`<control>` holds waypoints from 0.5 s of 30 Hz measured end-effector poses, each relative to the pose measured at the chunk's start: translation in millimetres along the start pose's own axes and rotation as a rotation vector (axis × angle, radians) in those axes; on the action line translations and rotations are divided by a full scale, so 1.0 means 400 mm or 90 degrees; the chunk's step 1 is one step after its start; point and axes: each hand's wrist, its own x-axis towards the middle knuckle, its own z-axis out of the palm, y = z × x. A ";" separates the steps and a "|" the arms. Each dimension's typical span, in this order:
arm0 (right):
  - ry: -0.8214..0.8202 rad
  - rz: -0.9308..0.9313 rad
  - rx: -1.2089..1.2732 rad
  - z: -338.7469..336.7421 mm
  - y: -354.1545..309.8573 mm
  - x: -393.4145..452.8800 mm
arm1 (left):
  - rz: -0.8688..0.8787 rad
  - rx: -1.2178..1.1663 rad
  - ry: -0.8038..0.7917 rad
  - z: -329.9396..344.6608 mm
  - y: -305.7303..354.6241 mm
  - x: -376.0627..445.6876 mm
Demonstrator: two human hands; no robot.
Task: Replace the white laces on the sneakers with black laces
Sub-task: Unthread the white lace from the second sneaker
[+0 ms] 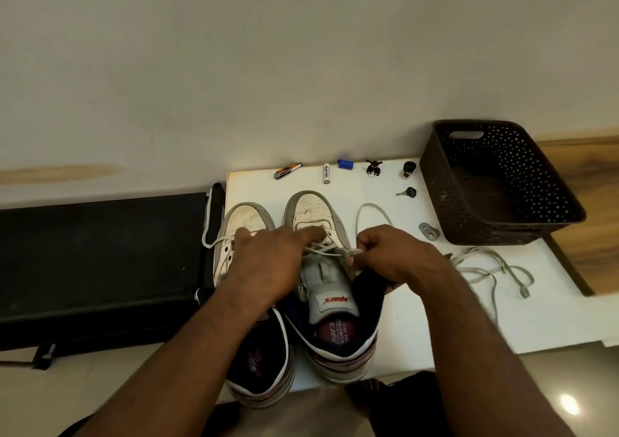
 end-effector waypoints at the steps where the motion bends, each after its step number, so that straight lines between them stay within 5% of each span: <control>1: -0.002 -0.010 -0.016 0.007 -0.007 0.003 | 0.007 0.052 0.006 0.004 0.010 -0.002; 7: -0.011 -0.044 -0.114 0.022 -0.027 0.012 | -0.015 0.132 0.104 0.010 0.068 -0.005; 15: -0.066 0.019 -0.073 -0.018 -0.011 -0.012 | -0.136 -0.169 0.090 -0.023 0.000 0.027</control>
